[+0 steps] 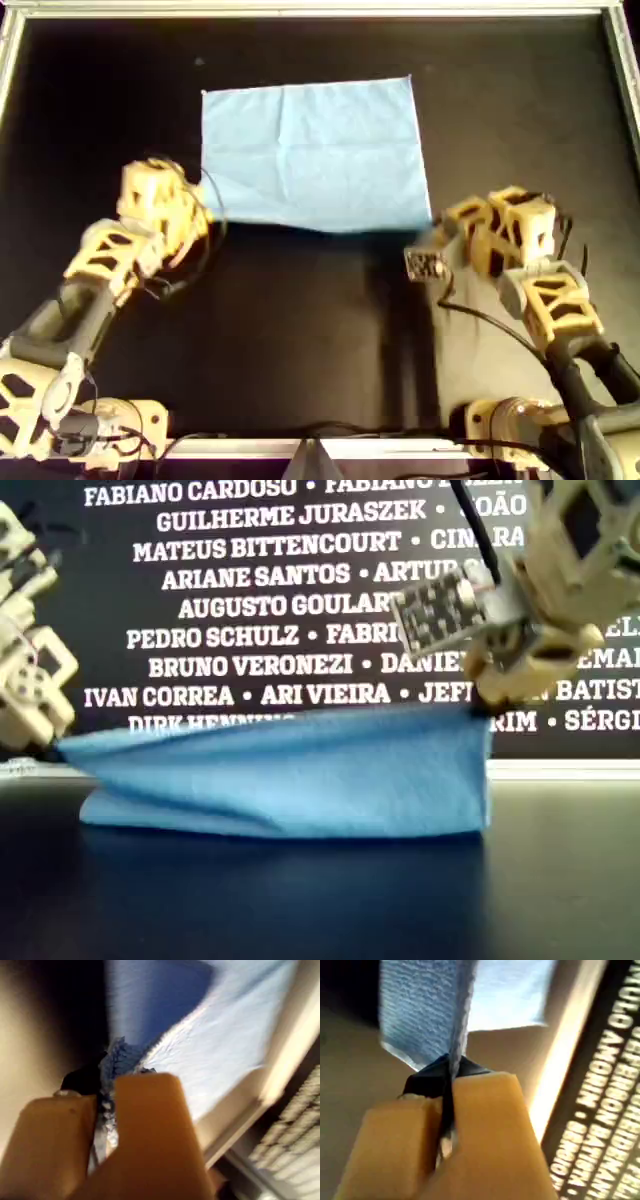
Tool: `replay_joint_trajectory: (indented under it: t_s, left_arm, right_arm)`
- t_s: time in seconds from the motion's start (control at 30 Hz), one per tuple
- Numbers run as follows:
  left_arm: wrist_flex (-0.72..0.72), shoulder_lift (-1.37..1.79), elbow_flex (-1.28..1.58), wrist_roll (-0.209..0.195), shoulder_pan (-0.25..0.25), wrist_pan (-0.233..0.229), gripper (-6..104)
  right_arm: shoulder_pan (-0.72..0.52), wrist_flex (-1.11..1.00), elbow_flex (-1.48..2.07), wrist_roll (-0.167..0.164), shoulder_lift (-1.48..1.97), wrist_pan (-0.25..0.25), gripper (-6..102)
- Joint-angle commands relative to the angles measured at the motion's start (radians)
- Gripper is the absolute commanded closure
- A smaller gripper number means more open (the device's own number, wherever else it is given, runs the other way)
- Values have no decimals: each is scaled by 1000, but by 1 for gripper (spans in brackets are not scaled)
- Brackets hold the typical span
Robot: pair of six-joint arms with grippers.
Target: Fold a cloth
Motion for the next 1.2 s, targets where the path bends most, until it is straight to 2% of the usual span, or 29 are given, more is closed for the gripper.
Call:
replay_joint_trajectory:
  t_s: [0.0, 0.17, 0.53, 0.77, 1.17]
  left_arm:
    - [-15, 14, -95, 5, 60, -8, 94]
    - [-17, -11, -158, 5, 60, -8, 94]
    - [-17, -311, -462, 5, 61, -8, 94]
    - [-17, -360, -603, 5, 80, -8, 94]
    - [-17, -571, -844, 5, 89, -8, 94]
  right_arm:
    - [-9, -72, -97, -11, -17, 8, 96]
    - [-9, -115, -183, -12, -166, 8, 96]
    - [0, -135, -494, -12, -453, 8, 96]
    - [5, -135, -695, -11, -624, 8, 96]
    - [8, -135, -946, -11, -808, 8, 96]
